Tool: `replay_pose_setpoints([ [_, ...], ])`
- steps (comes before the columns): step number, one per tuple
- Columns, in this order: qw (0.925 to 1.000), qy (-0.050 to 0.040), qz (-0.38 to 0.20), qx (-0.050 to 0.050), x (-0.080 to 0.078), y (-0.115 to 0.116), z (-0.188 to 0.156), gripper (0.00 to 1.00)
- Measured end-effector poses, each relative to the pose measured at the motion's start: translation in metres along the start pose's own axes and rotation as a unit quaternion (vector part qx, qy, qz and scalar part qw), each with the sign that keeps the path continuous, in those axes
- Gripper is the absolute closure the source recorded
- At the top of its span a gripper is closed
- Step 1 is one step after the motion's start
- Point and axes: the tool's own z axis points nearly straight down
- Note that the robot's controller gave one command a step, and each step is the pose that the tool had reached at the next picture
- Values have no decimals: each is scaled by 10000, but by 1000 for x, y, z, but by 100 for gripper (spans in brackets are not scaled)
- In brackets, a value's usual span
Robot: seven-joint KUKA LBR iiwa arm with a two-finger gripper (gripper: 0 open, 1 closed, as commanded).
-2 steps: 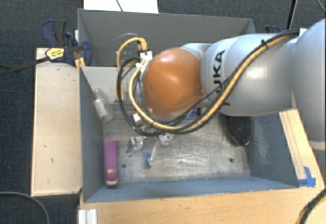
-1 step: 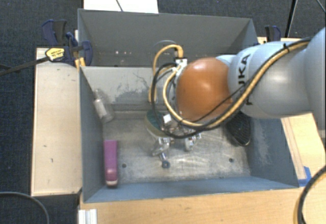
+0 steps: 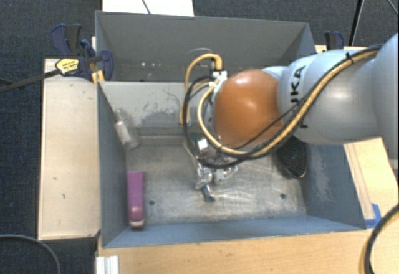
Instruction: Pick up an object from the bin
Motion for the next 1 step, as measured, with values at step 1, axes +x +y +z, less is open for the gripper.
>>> replay_pose_setpoints([
  [1,10000,12,1,-15,1,1,1,0],
])
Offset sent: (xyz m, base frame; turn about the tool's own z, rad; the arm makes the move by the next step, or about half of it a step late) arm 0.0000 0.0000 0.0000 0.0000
